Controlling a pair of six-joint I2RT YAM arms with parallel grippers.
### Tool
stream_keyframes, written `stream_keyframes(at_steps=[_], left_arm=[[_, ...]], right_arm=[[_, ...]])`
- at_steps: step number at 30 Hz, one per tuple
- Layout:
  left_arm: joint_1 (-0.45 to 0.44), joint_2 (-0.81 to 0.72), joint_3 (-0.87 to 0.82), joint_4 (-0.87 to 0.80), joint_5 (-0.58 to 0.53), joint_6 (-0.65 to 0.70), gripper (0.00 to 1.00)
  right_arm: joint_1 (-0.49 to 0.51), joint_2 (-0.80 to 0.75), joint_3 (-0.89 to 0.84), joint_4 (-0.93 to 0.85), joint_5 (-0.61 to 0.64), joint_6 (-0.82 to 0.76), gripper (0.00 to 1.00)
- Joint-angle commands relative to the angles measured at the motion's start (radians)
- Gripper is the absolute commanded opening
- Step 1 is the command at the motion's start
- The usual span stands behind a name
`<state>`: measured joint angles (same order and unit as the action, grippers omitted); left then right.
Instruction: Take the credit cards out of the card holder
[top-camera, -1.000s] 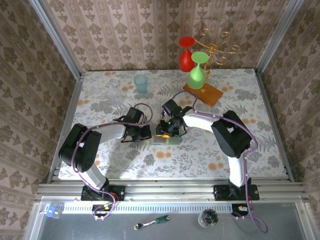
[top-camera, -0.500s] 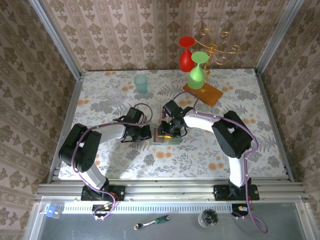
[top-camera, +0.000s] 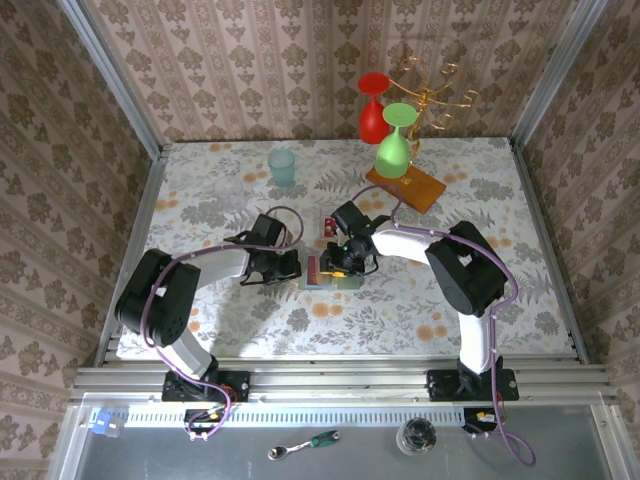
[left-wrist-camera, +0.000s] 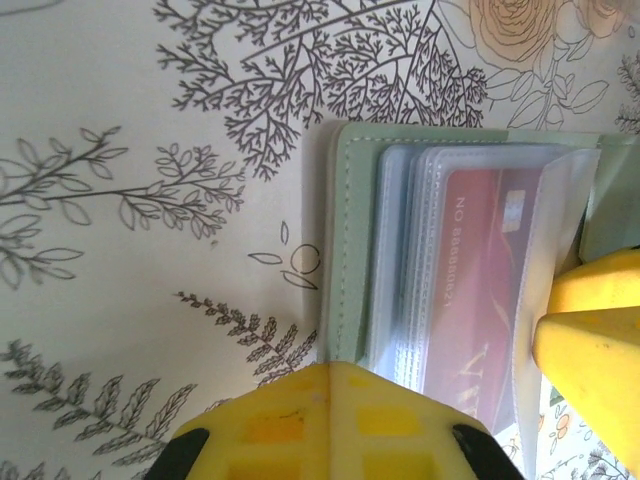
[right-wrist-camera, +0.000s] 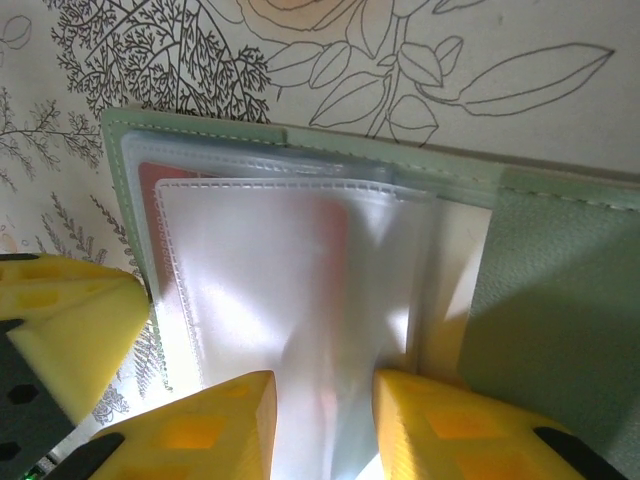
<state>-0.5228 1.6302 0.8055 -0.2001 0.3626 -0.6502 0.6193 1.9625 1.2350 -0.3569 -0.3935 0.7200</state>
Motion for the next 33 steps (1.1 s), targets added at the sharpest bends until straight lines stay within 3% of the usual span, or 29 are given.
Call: stream_keyframes(at_steps=[1,5,12,23,33], left_arm=[[0.006,-0.045,0.027,-0.039,0.005,0.0,0.04],[0.006,-0.061,0.032,-0.003,0.044,-0.03,0.05],[-0.007,-0.059,0.032,0.09,0.127,-0.102,0.18],[-0.024,0.026,0.032,0.195,0.192,-0.192,0.19],[-0.045,0.073,0.058,0.168,0.183,-0.193,0.19]], right_arm=[[-0.01,-0.023,-0.03,-0.003,-0.001,0.022,0.34],[-0.015,-0.024,-0.039,0.009,-0.01,0.025,0.32],[-0.022,-0.03,-0.053,0.023,-0.016,0.028,0.31],[-0.027,-0.038,-0.067,0.033,-0.025,0.03,0.3],[-0.027,-0.048,-0.081,0.044,-0.027,0.033,0.3]])
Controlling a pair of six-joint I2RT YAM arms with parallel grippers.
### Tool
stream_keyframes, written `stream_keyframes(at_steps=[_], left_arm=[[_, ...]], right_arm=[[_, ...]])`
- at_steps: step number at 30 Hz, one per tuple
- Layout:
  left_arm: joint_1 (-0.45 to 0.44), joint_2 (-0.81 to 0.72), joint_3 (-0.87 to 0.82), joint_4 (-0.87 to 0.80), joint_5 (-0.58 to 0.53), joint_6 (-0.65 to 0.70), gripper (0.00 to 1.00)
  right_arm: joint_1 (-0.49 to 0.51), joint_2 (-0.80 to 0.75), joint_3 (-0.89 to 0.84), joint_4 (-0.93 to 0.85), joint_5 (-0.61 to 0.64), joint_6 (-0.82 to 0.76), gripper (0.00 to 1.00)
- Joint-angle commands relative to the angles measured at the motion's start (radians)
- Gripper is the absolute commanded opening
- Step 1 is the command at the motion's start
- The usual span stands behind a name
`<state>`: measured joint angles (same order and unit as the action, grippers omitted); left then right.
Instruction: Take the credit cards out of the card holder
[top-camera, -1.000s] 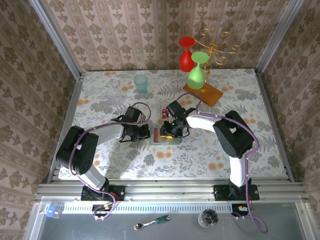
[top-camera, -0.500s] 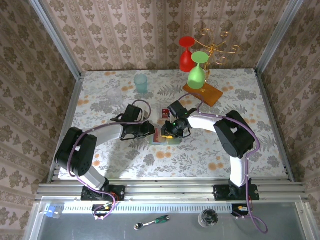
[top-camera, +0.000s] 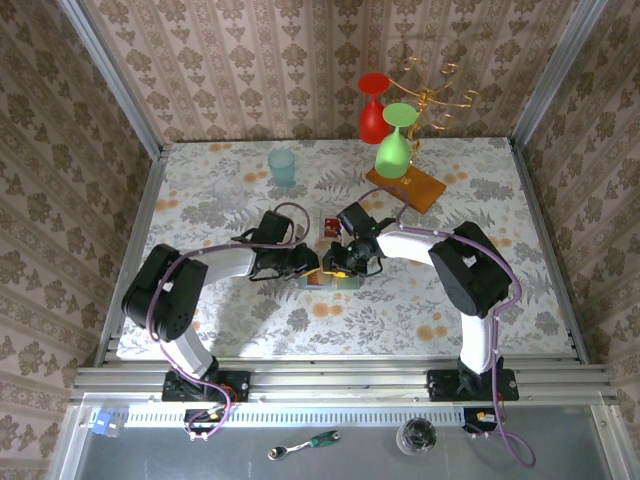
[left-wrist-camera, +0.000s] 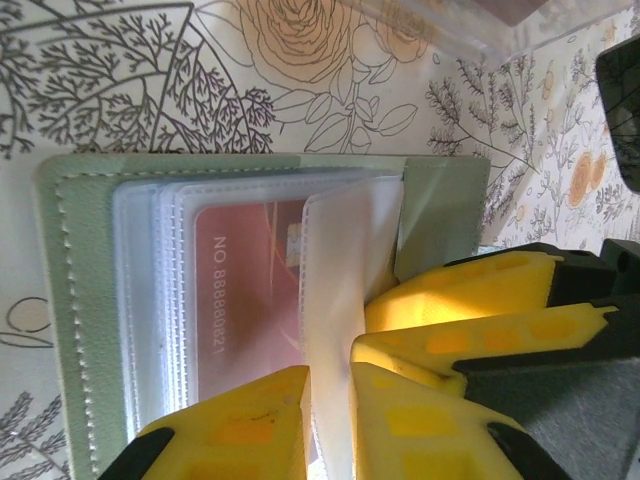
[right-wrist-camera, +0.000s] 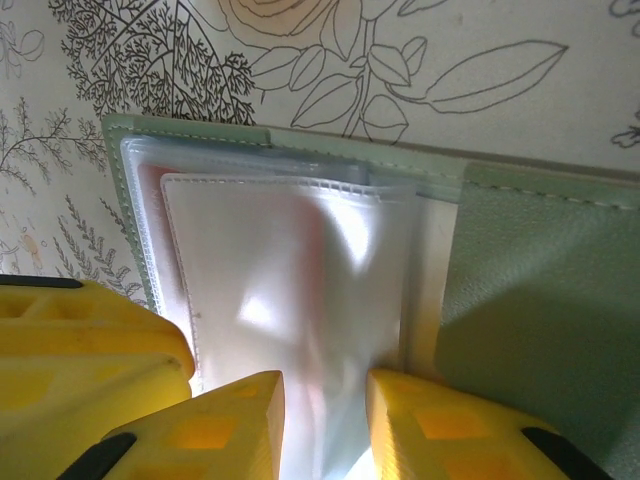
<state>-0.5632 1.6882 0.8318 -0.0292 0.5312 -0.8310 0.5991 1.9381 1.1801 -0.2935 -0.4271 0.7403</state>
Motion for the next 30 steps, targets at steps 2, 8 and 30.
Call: stream_keyframes(at_steps=[2,8,30], left_arm=[[-0.007,0.015,0.038,-0.022,0.002,-0.003,0.19],[-0.009,0.009,0.053,-0.076,-0.036,0.019,0.19],[-0.014,0.04,0.052,-0.025,0.003,-0.01,0.2]], right_arm=[[-0.008,-0.023,-0.028,-0.019,0.005,0.013,0.3],[-0.008,-0.023,-0.029,-0.015,0.002,0.012,0.3],[-0.009,-0.028,-0.029,-0.015,-0.002,0.013,0.3]])
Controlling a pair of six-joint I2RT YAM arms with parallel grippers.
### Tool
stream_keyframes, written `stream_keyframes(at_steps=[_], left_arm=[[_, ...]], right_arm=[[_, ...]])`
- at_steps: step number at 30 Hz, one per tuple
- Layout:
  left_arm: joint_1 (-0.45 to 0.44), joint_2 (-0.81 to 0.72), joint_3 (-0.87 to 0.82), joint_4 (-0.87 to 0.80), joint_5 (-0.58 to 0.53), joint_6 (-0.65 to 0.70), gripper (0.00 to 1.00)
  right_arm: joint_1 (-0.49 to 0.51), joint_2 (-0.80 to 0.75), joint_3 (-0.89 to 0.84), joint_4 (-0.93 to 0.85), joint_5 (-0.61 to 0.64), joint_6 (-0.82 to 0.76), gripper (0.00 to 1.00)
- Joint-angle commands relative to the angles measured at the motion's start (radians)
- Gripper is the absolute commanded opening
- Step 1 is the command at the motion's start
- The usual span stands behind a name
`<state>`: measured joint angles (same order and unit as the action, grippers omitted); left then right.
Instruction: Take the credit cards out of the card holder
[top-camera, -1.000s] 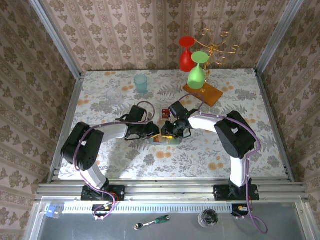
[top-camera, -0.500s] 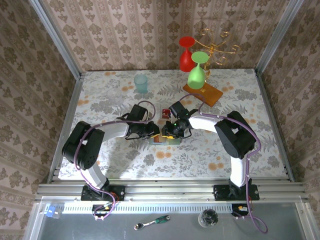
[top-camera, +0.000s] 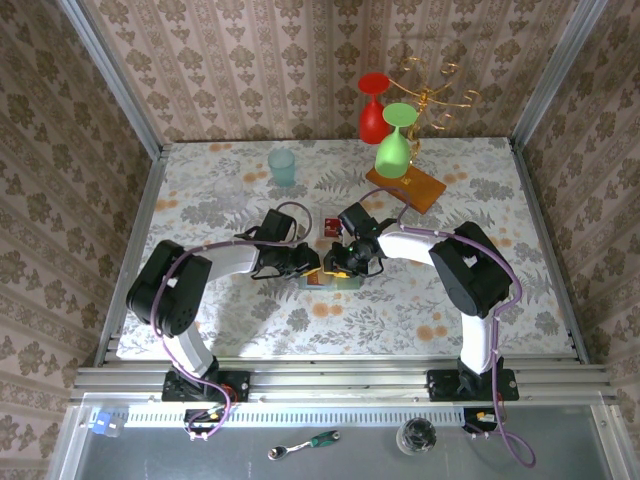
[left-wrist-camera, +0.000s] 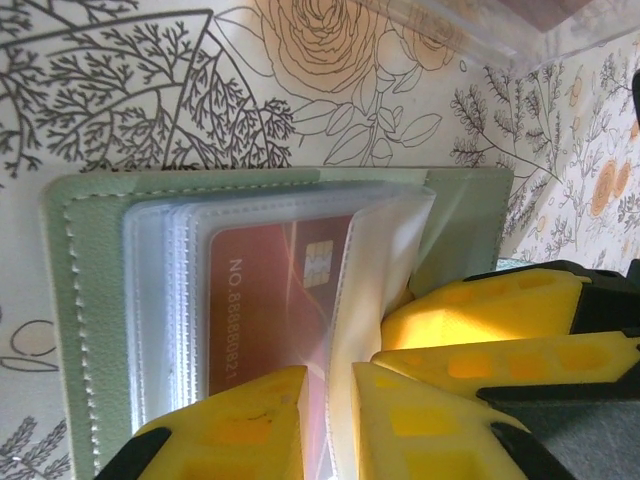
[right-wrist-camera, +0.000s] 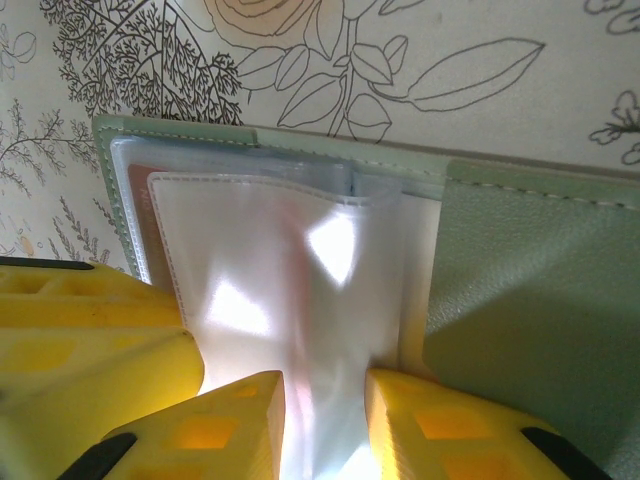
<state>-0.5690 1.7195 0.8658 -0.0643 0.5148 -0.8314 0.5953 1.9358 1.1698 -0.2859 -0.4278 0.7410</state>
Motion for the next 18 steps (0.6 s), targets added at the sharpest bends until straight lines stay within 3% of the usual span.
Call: stream_keyframes(at_steps=[1,18], left_arm=[[-0.008,0.007,0.018,0.013,0.022,-0.01,0.2],[-0.012,-0.024,0.031,0.048,0.045,-0.04,0.18]], right_arm=[[-0.005,-0.028,-0.018,-0.022,0.0,0.012,0.3],[-0.029,-0.168,-0.063,-0.024,0.037,0.012,0.33]])
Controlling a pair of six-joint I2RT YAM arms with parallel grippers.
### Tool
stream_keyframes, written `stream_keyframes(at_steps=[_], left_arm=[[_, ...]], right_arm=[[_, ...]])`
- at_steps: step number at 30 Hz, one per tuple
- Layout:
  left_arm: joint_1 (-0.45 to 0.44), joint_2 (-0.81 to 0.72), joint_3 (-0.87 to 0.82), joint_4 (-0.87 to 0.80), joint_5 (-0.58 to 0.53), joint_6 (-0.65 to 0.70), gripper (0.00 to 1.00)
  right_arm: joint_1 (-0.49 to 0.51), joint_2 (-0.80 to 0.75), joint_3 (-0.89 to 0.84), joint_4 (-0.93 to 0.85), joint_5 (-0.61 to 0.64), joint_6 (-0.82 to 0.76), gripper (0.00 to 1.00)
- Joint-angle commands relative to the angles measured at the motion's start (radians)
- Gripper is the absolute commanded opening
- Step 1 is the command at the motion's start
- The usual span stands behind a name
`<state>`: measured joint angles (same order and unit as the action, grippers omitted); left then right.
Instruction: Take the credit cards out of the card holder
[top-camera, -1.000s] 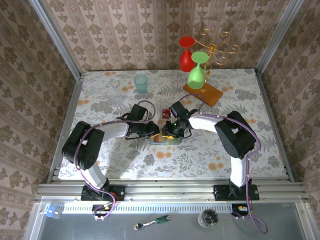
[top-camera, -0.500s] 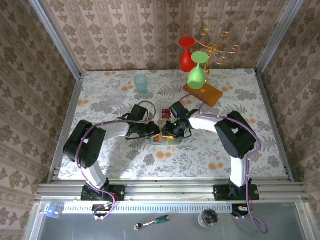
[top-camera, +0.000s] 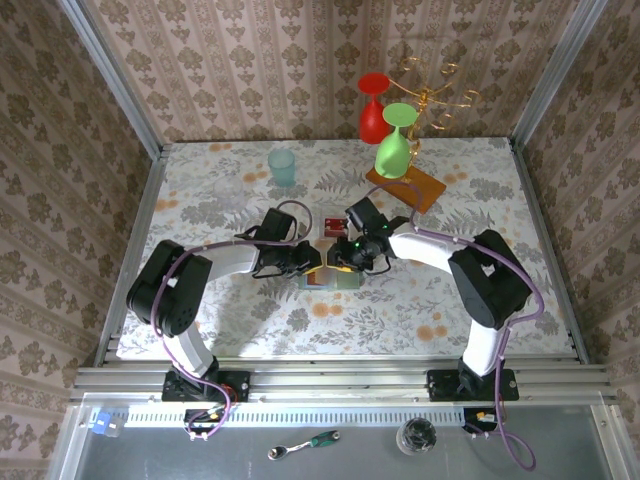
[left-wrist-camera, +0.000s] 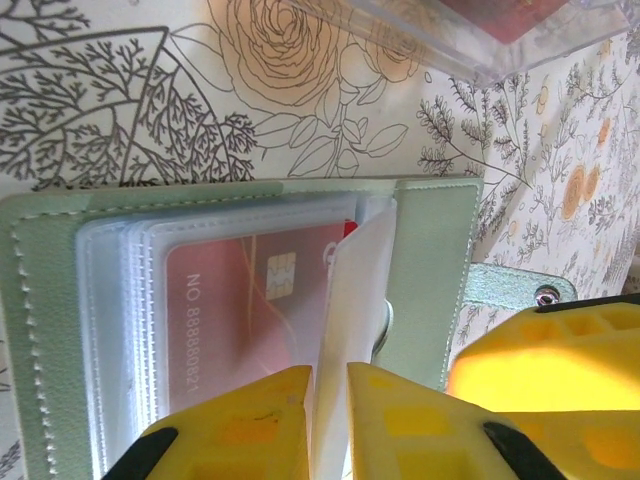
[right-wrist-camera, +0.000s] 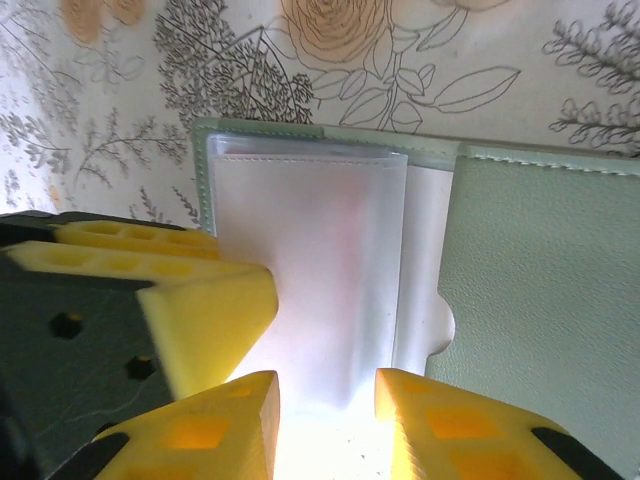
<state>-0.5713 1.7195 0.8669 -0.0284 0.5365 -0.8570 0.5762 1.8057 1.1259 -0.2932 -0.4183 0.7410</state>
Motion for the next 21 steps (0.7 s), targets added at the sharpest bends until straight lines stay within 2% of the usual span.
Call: stream_keyframes(at_steps=[1,21], left_arm=[[-0.012,-0.023,0.035,0.012,0.027,-0.014,0.18],[-0.115,0.114,0.19,0.005,0.014,-0.049,0.25]], right_arm=[[-0.012,-0.046,-0.023,-0.017,0.029,0.012,0.33],[-0.116,-0.217,-0.145,-0.045,0.023,-0.035,0.38]])
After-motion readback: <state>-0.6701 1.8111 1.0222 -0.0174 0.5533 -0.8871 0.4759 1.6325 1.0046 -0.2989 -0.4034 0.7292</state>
